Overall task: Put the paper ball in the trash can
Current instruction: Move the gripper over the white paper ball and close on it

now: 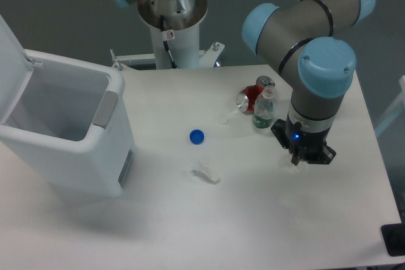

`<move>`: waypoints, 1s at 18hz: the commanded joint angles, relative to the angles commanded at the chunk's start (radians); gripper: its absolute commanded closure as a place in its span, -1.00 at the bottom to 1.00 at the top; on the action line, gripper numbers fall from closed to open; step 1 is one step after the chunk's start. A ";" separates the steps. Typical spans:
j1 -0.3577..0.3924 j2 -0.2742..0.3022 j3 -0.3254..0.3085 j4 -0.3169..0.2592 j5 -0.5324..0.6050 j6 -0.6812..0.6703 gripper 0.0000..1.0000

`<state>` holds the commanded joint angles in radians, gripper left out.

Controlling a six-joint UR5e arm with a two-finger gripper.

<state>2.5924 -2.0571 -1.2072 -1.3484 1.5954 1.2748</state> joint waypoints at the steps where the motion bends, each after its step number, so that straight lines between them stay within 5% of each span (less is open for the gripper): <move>1: -0.002 0.000 0.000 0.003 0.000 0.000 1.00; 7: -0.011 0.047 -0.012 0.000 -0.037 -0.043 1.00; 18: -0.083 0.284 -0.100 0.006 -0.325 -0.285 1.00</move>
<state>2.5098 -1.7734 -1.3069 -1.3422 1.2703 0.9897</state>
